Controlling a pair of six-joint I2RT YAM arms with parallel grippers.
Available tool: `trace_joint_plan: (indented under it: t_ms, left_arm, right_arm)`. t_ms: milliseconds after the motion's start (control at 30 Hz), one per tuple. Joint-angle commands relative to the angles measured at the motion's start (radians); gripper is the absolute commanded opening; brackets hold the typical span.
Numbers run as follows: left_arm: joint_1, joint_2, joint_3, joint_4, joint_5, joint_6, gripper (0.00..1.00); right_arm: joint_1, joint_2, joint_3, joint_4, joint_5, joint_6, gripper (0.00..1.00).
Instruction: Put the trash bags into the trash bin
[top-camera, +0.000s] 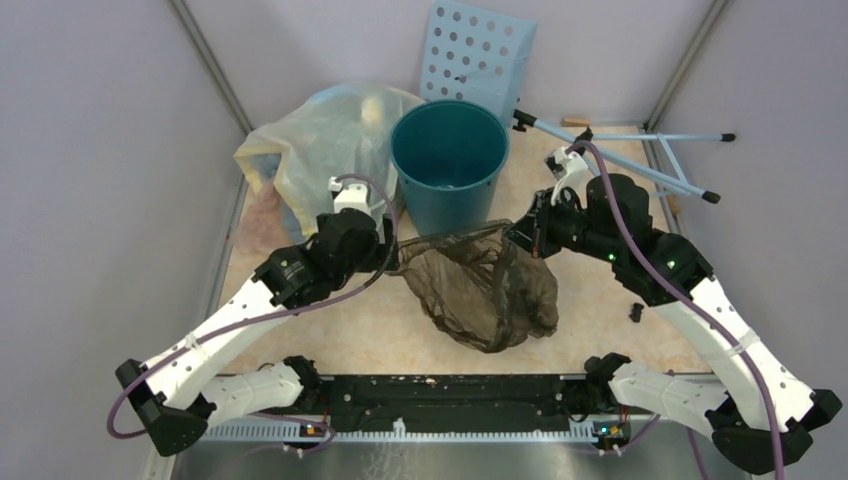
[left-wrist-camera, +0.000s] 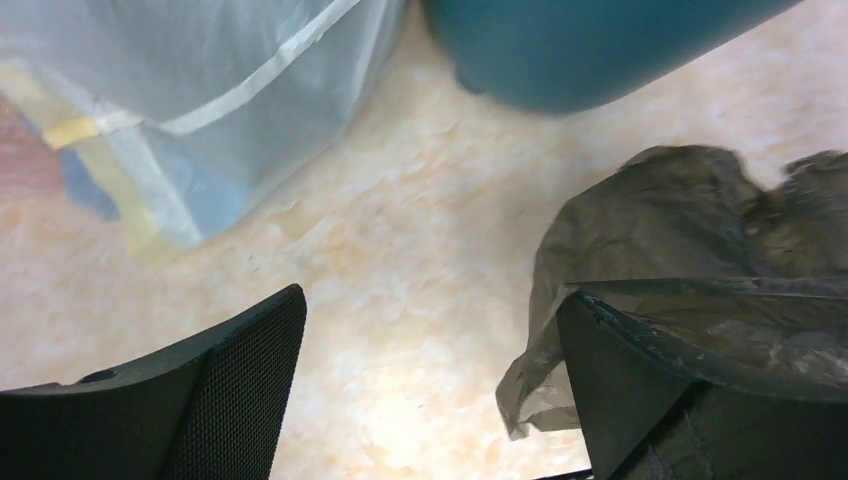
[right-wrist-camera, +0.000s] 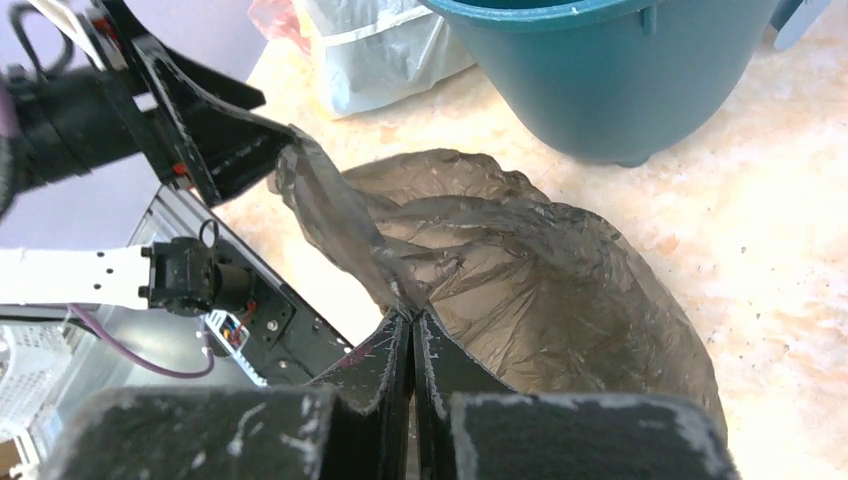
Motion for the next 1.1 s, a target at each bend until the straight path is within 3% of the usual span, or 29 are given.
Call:
trace_joint_plan:
  t_ms: [0, 267, 467, 567, 633, 733, 833, 900, 1067]
  left_arm:
    - [0.003, -0.023, -0.014, -0.119, -0.079, -0.091, 0.98]
    - [0.002, -0.304, -0.25, 0.371, 0.25, -0.033, 0.99]
    - [0.003, -0.284, -0.304, 0.374, 0.396, -0.027, 0.99]
    - [0.003, -0.244, -0.321, 0.366, 0.39, -0.029, 0.99]
    - [0.002, -0.226, -0.336, 0.352, 0.304, -0.058, 0.99]
    - [0.002, -0.22, -0.363, 0.28, 0.141, -0.221, 0.96]
    - [0.003, -0.253, -0.437, 0.353, 0.148, -0.298, 0.92]
    - [0.003, -0.278, -0.502, 0.454, 0.183, -0.329, 0.81]
    - [0.003, -0.301, -0.601, 0.649, 0.214, -0.274, 0.32]
  right_arm:
    - [0.01, 0.009, 0.007, 0.015, 0.048, 0.046, 0.0]
    - [0.009, 0.049, 0.033, -0.001, 0.057, 0.053, 0.0]
    - [0.009, 0.07, 0.048, 0.024, 0.027, 0.07, 0.0]
    - [0.009, 0.09, 0.067, 0.028, 0.011, 0.073, 0.0]
    - [0.009, 0.092, 0.075, 0.032, 0.01, 0.074, 0.0]
    - [0.009, 0.078, 0.062, 0.047, 0.023, 0.08, 0.0]
    - [0.009, 0.066, 0.044, 0.054, 0.039, 0.087, 0.0]
    - [0.008, 0.062, 0.037, 0.057, 0.04, 0.094, 0.0]
    - [0.008, 0.045, 0.029, 0.059, 0.068, 0.105, 0.0]
